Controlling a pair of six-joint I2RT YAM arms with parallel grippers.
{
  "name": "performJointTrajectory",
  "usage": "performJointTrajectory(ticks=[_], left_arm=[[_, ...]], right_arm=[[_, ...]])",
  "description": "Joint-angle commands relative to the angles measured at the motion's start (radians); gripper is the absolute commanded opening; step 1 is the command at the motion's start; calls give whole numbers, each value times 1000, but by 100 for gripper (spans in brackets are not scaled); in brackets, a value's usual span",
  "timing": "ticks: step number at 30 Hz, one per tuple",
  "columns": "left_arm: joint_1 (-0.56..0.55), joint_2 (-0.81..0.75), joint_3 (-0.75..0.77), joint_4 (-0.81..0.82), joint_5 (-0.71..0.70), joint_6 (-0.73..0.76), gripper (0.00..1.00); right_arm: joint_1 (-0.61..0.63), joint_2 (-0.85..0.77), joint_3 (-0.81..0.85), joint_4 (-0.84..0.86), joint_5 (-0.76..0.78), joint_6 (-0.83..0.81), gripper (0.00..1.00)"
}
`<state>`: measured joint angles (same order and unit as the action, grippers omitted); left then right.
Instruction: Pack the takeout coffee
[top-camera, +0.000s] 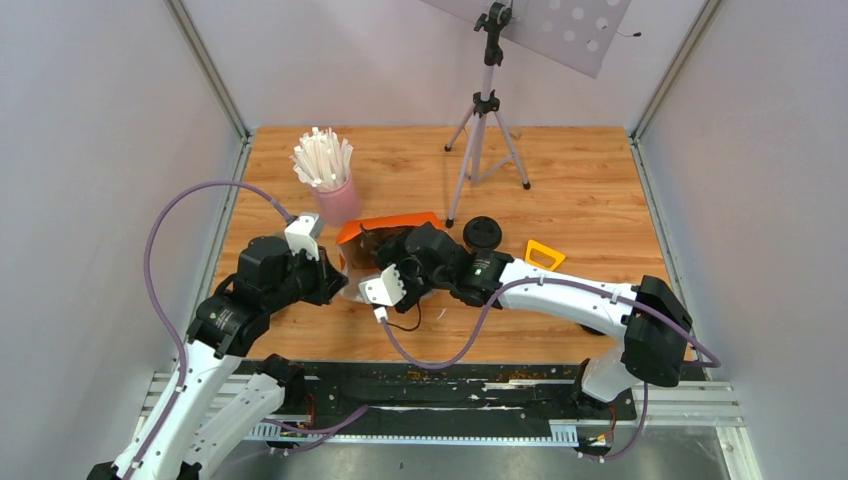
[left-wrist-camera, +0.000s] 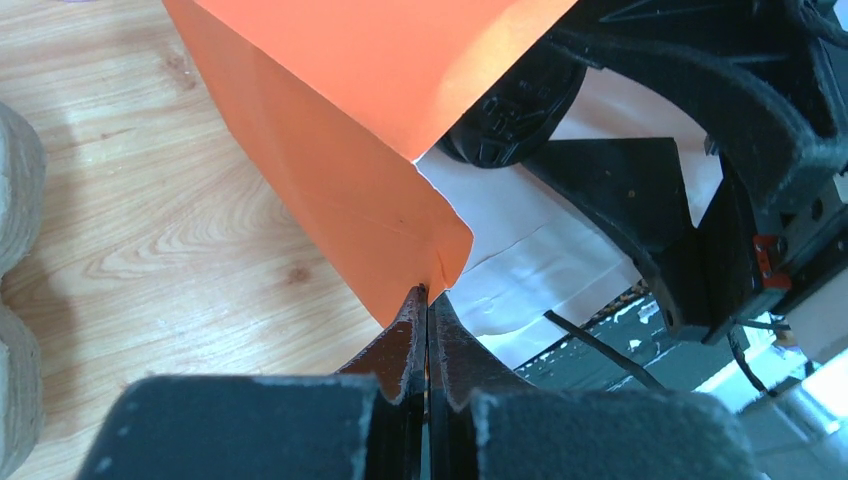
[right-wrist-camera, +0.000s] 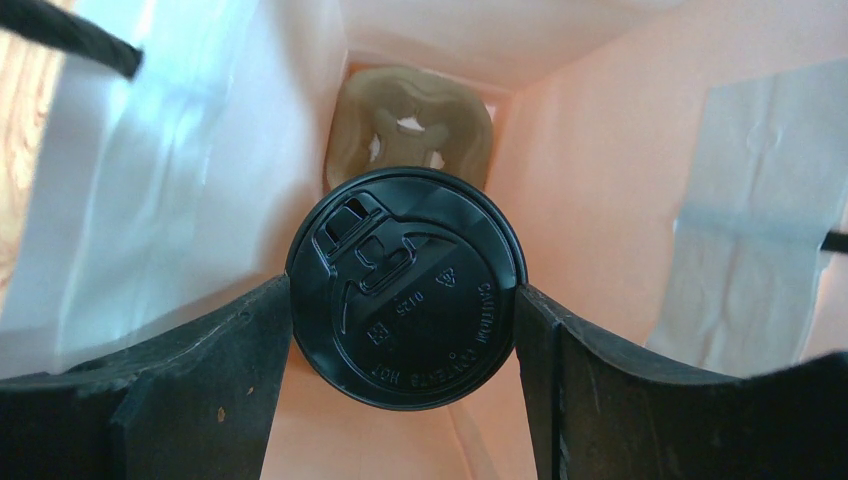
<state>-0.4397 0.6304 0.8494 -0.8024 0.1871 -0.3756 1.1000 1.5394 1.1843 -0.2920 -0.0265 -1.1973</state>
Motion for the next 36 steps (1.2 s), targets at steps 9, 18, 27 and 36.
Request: performJointTrajectory(ticks=[9, 18, 27, 36], left_arm=[[2, 1, -28, 63, 50, 2, 0], [2, -9, -38, 65, 49, -3, 0], [2, -19, -45, 65, 59, -12, 1], [2, -31, -50, 52, 63, -22, 2]], right_arm=[[-24, -22, -62, 69, -6, -47, 48], [-29, -29, -84, 94, -5, -50, 48], [-44, -23, -89, 95, -40, -29, 49], [-54, -8, -86, 139, -58, -8, 48]])
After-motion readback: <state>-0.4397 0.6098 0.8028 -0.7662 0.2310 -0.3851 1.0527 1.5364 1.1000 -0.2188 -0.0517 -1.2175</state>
